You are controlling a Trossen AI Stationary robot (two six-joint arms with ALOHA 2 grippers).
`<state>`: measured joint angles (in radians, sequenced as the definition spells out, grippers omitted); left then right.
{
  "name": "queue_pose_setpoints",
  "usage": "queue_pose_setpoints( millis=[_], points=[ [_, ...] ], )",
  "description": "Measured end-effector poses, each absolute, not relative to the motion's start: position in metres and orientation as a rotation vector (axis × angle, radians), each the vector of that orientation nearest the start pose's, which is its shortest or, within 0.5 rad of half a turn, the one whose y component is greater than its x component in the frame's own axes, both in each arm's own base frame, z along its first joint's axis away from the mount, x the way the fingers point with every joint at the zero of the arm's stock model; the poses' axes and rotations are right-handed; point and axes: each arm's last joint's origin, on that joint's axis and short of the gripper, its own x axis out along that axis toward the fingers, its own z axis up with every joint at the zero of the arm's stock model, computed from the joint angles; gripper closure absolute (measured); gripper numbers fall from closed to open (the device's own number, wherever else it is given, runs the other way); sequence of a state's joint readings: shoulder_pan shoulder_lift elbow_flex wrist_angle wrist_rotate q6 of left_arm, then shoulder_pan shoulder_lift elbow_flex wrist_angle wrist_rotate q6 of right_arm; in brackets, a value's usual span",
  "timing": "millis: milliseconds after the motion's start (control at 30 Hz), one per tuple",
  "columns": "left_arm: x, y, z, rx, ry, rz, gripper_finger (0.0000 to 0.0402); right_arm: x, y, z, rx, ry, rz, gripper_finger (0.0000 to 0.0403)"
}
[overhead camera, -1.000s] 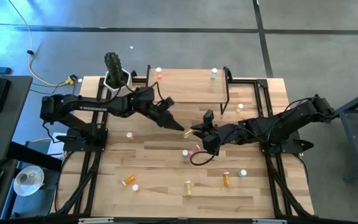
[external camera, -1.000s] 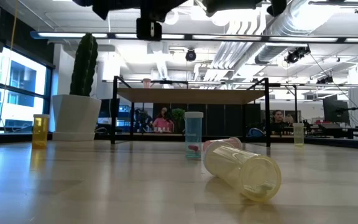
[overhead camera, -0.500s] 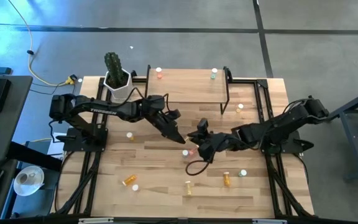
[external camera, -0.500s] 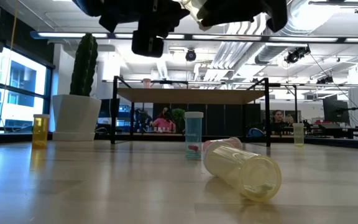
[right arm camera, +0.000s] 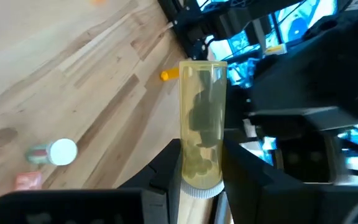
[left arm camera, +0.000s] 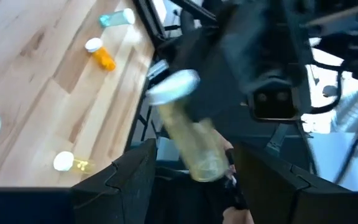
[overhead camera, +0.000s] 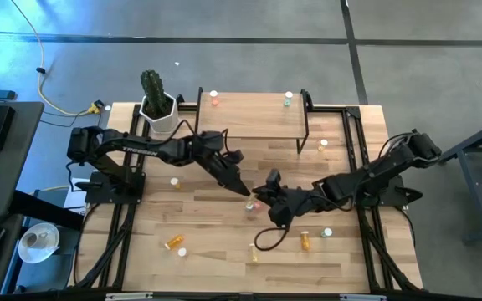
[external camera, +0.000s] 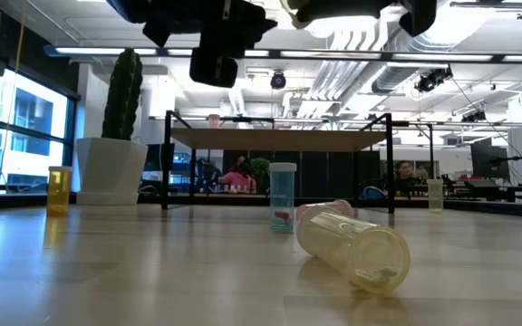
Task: Pick and place medicine bottles onto shelf by color
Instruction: Put the middle yellow pill bottle on the shelf
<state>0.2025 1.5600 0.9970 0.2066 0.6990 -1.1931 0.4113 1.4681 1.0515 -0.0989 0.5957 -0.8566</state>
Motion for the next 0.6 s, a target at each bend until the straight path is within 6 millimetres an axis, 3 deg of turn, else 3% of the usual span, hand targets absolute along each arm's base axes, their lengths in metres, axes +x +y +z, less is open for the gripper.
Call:
queue_pose_setpoints(
  millis=[600],
  points=[
    [0.342, 0.043, 0.258, -1.342, 0.506, -0.134, 0.0197, 0.306, 0.098, 0.279, -1.213, 0.547, -0.041, 0.0320]
  ],
)
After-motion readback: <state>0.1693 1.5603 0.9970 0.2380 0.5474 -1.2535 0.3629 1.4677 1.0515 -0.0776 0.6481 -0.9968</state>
